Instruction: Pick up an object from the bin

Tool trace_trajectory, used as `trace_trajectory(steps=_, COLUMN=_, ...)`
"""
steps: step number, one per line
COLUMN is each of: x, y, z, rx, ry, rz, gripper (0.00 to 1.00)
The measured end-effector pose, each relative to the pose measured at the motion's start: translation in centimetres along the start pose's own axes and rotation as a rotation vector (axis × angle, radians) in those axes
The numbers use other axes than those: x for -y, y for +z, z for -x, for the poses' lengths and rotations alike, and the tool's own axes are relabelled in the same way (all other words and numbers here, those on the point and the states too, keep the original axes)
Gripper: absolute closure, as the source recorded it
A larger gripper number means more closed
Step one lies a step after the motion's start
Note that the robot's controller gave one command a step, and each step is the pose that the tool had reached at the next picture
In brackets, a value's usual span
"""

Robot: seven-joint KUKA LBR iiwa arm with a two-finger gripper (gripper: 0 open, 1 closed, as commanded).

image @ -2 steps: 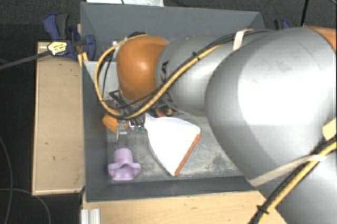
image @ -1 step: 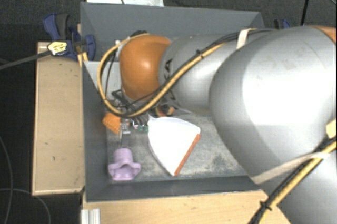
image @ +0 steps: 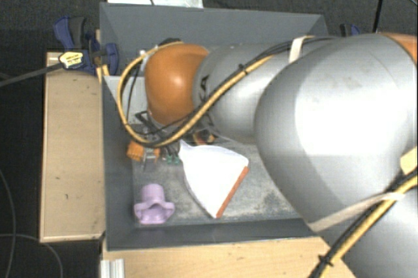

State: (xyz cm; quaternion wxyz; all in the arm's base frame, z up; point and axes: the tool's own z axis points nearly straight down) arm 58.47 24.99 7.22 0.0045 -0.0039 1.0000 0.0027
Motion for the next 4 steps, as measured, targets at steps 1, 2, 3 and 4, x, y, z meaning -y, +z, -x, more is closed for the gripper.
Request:
trace_trajectory(steps=1, x=0.0, y=0.0, z=0.0, rx=0.000, ry=0.000, rz=0.000, gripper=1.00)
trace_trajectory(steps=2, x=0.1, y=-0.4, z=-0.2, rx=-0.006, ry=0.001, rz=-0.002, gripper=1.00)
trace_trajectory(steps=3, x=0.1, y=-2.5, z=-0.3, rx=-0.013, ry=0.001, rz=-0.005, gripper=1.00)
trace_trajectory(steps=4, x=0.1, y=-4.6, z=-0.1, rx=-0.010, ry=0.001, rz=-0.004, gripper=1.00)
